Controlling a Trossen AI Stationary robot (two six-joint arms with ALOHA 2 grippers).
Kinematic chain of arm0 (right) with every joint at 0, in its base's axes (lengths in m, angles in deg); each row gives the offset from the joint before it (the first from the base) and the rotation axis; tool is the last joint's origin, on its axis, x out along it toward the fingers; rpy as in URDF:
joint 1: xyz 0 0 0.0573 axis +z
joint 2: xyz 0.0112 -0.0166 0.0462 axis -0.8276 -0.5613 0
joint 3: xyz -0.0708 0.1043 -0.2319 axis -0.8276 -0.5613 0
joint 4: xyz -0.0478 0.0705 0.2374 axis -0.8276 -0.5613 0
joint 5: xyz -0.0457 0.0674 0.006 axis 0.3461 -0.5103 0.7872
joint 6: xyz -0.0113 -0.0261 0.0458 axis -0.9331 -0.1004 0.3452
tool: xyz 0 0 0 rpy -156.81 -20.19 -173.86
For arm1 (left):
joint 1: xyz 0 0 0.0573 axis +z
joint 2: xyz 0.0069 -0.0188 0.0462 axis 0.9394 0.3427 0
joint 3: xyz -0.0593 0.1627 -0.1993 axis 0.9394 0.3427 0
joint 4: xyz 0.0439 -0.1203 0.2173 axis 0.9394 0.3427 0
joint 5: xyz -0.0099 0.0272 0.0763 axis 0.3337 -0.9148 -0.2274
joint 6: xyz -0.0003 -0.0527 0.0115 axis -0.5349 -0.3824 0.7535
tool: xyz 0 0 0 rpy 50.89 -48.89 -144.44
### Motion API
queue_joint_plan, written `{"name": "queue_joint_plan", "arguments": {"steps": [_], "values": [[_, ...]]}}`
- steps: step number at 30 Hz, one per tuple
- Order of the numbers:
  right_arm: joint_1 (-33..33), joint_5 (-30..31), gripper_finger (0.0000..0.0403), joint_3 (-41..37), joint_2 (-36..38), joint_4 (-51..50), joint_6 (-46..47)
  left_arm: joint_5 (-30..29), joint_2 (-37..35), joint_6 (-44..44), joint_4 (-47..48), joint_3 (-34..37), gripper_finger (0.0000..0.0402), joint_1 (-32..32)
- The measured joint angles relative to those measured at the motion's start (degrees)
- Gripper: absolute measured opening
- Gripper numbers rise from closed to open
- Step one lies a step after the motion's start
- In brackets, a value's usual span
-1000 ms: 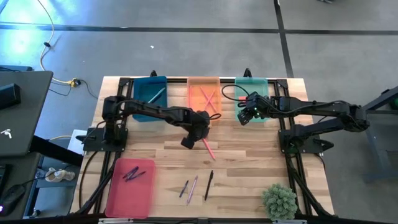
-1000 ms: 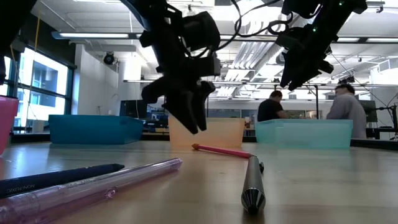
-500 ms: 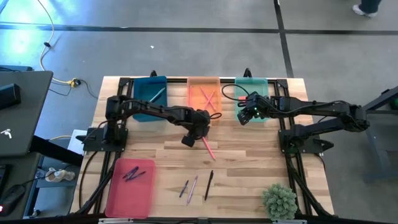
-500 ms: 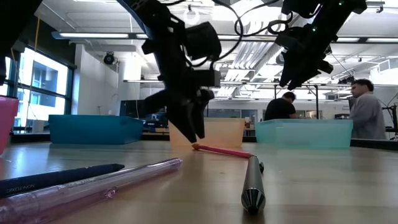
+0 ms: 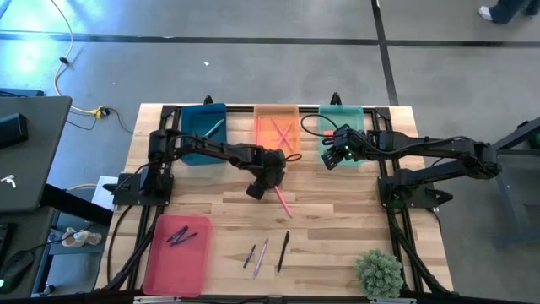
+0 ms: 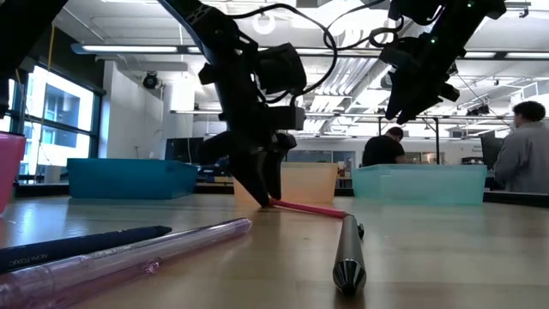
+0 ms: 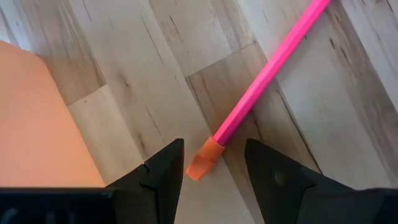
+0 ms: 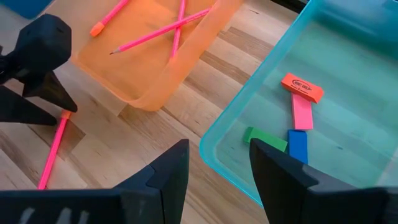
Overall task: Sort crayons/erasers/pens/pencils in bins
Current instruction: Put the pencil into the orange bin
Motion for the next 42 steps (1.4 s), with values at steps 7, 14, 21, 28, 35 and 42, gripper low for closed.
{"name": "queue_joint_plan", "arguments": {"steps": [7,14,21,28,35,42], "values": [[0.0,0.0,0.0162,0.0,0.0,0.1,0.0,3.1,1.0,-0.3,0.5,0.0,0.0161,1.1],[0.0,-0.2,0.0162,0.0,0.0,0.1,0.0,4.0,1.1,-1.2,1.5,0.0,0.0135,0.7],[0.0,-0.2,0.0162,0.0,0.0,0.1,0.0,3.9,1.1,-1.8,2.1,0.1,0.0068,-0.1],[0.0,-0.2,0.0162,0.0,0.0,0.1,0.0,3.1,1.1,-1.8,2.0,0.2,0.0024,-1.3],[0.0,-0.2,0.0162,0.0,0.0,0.1,0.0,2.9,0.9,-2.6,1.9,0.2,0.0022,-2.0],[0.0,-0.5,0.0162,0.0,0.0,0.0,0.0,3.2,-0.5,-6.1,1.6,0.4,0.0021,-1.9]]}}
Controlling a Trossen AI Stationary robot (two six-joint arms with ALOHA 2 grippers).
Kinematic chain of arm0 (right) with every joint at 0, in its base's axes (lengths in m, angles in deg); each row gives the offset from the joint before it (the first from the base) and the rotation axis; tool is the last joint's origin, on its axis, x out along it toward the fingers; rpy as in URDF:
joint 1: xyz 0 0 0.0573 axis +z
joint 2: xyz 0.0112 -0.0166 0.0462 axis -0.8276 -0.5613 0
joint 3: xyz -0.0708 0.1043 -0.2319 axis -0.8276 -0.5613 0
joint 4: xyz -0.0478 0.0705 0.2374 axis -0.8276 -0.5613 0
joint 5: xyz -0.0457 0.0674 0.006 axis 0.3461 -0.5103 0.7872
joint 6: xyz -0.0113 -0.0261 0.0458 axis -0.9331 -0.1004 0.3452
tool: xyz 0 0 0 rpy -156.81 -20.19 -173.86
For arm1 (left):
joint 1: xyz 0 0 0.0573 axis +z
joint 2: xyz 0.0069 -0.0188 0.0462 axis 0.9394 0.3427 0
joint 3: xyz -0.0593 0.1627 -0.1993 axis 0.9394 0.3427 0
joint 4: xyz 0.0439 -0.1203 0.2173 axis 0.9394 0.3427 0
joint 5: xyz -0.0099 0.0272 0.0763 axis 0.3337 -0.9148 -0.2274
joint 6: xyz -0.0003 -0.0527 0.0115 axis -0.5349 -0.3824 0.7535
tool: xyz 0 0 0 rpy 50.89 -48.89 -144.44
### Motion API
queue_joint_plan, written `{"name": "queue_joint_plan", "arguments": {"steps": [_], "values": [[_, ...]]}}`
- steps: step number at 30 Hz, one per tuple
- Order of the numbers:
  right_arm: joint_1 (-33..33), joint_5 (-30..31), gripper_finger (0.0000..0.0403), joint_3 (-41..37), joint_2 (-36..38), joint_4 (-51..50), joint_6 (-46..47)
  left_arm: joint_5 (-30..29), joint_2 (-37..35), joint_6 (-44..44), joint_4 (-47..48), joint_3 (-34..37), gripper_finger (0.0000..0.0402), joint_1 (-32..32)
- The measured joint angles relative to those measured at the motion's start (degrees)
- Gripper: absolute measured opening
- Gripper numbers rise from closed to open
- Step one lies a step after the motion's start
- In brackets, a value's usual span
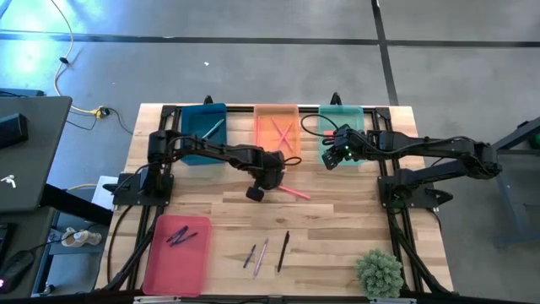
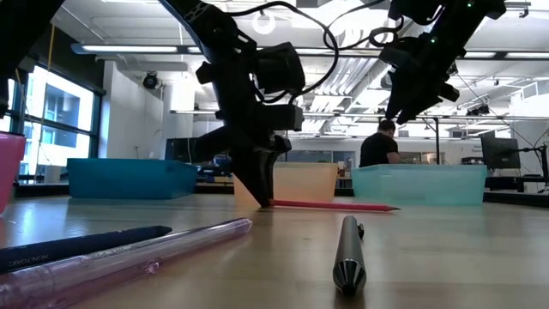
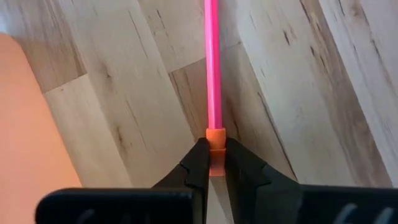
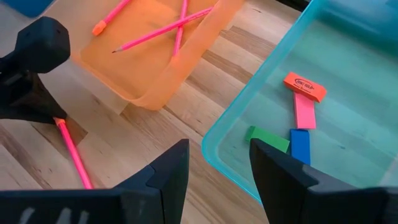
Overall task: Sort crayons/erasers/pens/pencils in bins
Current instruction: Put the pencil into the orange bin
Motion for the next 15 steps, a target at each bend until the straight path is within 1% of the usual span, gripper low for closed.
{"name": "queue_joint_plan", "arguments": {"steps": [2,5,10,12,15], "values": [[0.0,0.0,0.0162,0.0,0.0,0.0,0.0,0.2,-0.3,-0.8,0.0,0.0,0.002,-0.1],[0.0,0.0,0.0162,0.0,0.0,-0.1,-0.1,2.1,-1.1,-1.8,0.8,0.2,0.002,-0.3],[0.0,0.0,0.0162,0.0,0.0,-0.2,-0.4,9.0,-2.7,-2.5,0.6,0.1,0.0019,-0.3],[0.0,0.0,0.0162,0.0,0.0,-0.2,-0.4,10.9,-3.3,-2.8,0.4,0.1,0.0019,-0.2],[0.0,0.0,0.0162,0.0,0.0,-0.2,-0.4,11.4,-4.3,-3.8,0.4,0.1,0.0019,-0.3]]}}
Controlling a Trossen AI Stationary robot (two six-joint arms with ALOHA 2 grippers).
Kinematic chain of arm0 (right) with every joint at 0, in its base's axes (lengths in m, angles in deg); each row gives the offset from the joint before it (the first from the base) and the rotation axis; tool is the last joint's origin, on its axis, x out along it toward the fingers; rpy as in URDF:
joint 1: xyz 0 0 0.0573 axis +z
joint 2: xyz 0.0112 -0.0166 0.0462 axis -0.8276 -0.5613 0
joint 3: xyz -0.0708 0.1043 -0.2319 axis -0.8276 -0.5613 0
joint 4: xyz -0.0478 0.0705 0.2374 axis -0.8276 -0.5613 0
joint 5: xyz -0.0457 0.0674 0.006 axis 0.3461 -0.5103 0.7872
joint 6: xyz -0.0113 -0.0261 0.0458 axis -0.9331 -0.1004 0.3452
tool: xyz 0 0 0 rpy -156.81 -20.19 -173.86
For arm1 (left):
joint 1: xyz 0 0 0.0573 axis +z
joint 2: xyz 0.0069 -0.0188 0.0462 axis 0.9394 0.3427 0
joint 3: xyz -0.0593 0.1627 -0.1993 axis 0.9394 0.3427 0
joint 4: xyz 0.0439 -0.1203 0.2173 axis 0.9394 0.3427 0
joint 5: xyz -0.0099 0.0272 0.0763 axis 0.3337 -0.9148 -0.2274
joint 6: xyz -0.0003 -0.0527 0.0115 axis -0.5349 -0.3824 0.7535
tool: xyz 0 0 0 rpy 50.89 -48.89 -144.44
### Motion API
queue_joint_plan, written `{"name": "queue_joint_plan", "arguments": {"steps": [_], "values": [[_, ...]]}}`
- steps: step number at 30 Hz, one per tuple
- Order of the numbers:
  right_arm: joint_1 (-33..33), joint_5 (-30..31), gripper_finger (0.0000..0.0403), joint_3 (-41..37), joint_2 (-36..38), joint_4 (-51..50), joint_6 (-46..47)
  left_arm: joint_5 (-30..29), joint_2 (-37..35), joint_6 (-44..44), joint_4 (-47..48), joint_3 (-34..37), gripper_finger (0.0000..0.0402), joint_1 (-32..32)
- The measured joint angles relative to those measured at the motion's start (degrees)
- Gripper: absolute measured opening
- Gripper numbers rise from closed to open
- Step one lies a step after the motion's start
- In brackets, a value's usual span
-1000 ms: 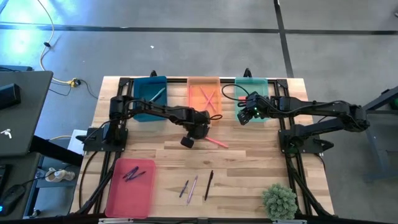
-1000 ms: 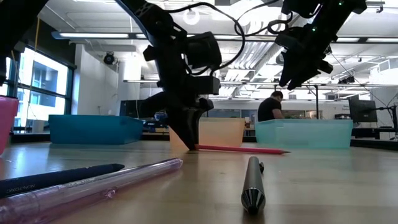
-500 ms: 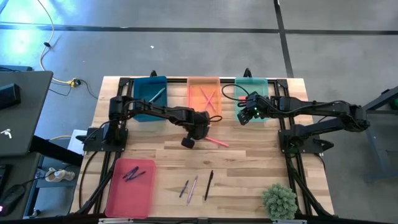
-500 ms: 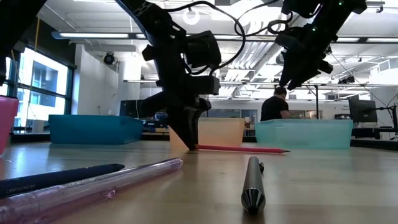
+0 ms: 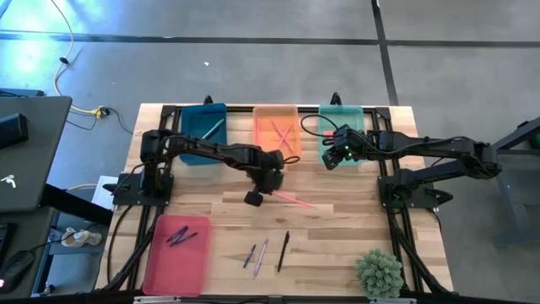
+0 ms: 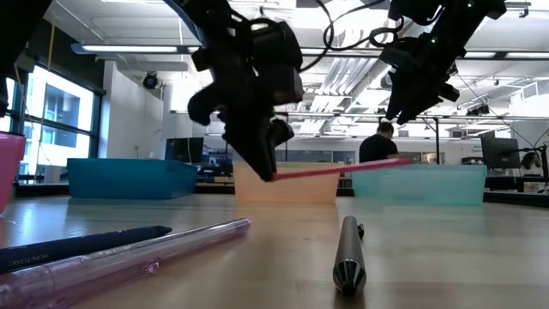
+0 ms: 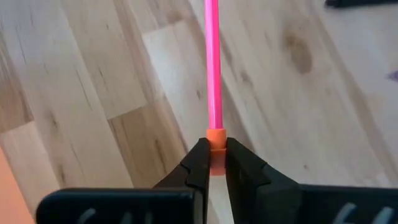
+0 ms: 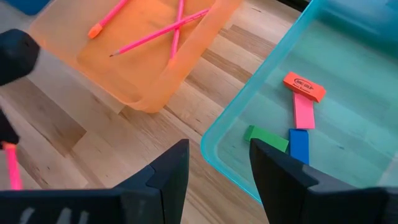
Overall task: Sort crayons/erasers/pens/pencils in bins
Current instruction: Put the pencil into the orange bin
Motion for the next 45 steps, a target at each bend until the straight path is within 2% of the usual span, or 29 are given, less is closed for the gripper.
{"name": "queue_joint_plan", "arguments": {"steps": [7,14,22,30,39,45], "values": [[0.0,0.0,0.0162,0.0,0.0,0.0,-0.5,-0.4,-2.6,-0.8,0.0,-0.1,0.0019,0.0],[0.0,0.0,0.0162,0.0,0.0,0.0,-0.6,-4.4,-6.6,-2.7,-0.3,-0.2,0.0019,0.9],[0.0,0.0,0.0162,0.0,0.0,0.0,-0.5,-14.9,-12.8,-11.9,1.5,-0.2,0.0019,4.3],[0.0,0.0,0.0162,0.0,0.0,0.0,0.2,-30.5,-15.1,-32.4,3.0,1.8,0.0019,11.4],[0.0,0.0,0.0162,0.0,0.0,0.0,0.2,-30.4,-15.1,-51.3,2.9,4.8,0.0019,14.1],[0.0,0.0,0.0162,0.0,0.0,0.0,0.2,-27.8,-14.2,-51.8,-0.1,5.0,0.0019,14.0]]}}
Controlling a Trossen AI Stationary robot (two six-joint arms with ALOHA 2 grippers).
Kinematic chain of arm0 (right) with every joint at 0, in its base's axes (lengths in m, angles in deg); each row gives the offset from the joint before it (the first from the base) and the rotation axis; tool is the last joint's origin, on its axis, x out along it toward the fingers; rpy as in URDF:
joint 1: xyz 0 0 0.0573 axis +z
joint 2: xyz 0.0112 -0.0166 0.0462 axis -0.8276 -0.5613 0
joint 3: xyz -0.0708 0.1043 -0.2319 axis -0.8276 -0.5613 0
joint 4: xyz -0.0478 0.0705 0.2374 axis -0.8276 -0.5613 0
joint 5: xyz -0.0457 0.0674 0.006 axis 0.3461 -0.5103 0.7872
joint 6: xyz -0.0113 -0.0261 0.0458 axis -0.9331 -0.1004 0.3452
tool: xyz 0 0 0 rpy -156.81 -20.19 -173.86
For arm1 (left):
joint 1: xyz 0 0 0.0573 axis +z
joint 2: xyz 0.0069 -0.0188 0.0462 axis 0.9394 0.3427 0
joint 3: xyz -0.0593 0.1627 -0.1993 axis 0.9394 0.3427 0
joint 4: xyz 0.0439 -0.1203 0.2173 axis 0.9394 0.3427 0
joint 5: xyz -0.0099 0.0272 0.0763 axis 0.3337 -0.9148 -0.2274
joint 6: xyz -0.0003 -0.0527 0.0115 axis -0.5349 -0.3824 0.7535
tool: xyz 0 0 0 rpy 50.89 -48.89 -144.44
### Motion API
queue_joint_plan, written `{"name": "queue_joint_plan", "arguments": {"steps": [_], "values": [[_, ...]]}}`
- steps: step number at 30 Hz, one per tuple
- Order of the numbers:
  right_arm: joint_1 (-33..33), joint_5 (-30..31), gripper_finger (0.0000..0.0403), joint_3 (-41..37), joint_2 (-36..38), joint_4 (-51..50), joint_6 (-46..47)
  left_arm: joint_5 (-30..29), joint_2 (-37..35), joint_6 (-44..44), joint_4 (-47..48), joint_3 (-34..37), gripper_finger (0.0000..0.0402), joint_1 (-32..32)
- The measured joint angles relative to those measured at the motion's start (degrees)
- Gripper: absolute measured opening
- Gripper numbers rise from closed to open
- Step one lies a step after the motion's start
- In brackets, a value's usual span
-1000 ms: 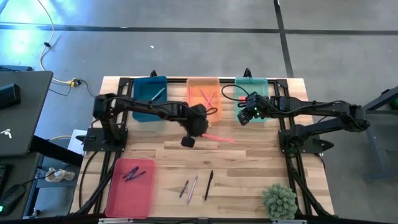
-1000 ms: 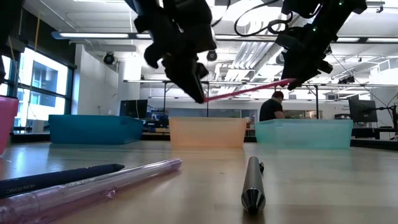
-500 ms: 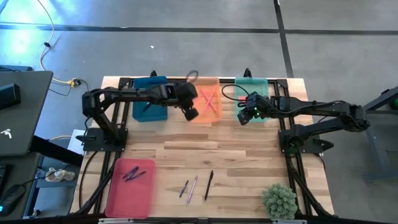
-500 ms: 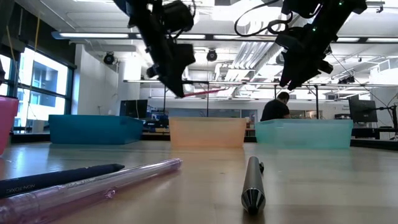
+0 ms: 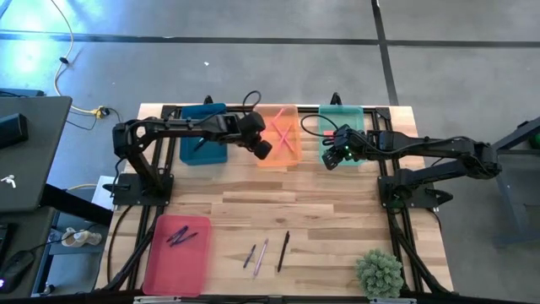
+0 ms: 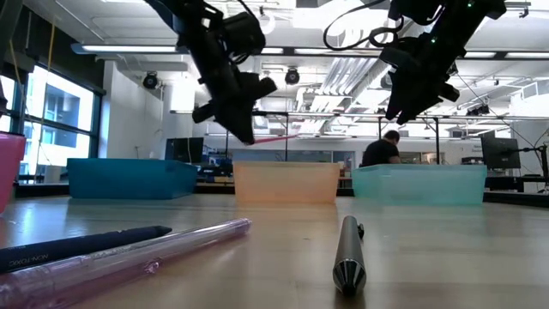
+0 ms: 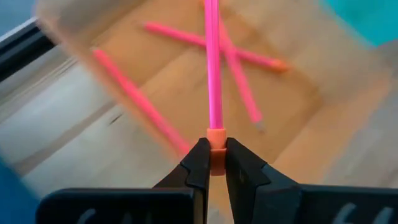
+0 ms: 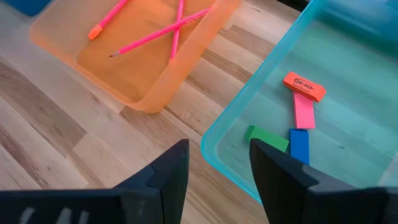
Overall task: Sort crayons/erasers/pens/pencils in bins
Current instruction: Put the pencil into the orange bin
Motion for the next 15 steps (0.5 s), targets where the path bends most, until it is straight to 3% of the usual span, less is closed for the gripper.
{"name": "queue_joint_plan", "arguments": {"steps": [5,15], "values": [[0.0,0.0,0.0162,0.0,0.0,0.0,0.0,2.5,0.0,-0.1,-3.8,-0.1,0.0019,0.3],[0.0,0.0,0.0162,0.0,0.0,0.0,0.3,3.7,0.7,-1.8,-1.2,-0.1,0.0041,0.4]]}}
